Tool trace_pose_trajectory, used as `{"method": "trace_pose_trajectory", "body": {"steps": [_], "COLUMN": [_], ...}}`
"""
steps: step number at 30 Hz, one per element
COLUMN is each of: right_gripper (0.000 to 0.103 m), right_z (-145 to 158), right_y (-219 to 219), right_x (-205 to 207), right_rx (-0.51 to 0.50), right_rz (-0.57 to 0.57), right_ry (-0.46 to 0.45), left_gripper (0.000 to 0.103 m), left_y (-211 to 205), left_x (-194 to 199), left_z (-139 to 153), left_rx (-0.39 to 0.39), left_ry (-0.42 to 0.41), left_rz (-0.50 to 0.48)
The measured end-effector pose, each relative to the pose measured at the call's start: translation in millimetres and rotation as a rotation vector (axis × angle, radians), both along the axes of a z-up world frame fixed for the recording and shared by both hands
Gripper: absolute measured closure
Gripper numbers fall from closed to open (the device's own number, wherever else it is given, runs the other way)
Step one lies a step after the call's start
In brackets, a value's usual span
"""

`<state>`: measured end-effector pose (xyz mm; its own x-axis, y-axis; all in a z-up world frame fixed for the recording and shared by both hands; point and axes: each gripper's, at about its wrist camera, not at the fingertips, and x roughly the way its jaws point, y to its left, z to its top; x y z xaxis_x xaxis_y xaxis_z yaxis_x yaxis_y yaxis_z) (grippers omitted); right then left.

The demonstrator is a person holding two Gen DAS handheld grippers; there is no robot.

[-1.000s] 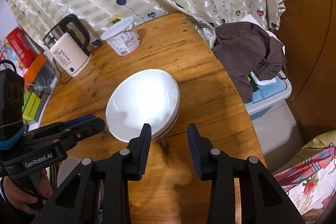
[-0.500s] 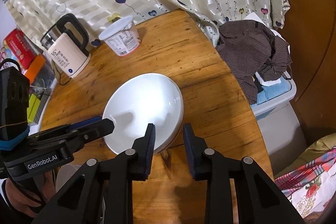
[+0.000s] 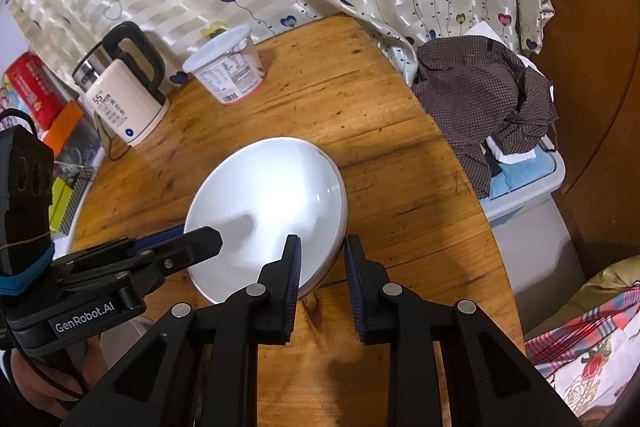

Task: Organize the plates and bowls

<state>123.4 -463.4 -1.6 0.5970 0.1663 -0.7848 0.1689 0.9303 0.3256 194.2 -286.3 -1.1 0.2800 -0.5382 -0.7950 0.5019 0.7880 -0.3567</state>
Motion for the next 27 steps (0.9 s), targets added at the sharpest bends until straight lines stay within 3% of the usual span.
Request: {"method": "trace_pose_trajectory", "body": {"steps": [27], "right_gripper": [0.082], "right_z": [40.1], "right_y": [29.8], "right_x": [-27.9], "right_rx": [-0.023], "right_rz": [0.045], "right_ry": [-0.07], "left_gripper": [0.072], "left_y": [32.5], "left_x": [-33.2], "left_z": [35.6], "left_rx": [-0.017], "left_ry": [-0.061], "left_rz": [0.035]}}
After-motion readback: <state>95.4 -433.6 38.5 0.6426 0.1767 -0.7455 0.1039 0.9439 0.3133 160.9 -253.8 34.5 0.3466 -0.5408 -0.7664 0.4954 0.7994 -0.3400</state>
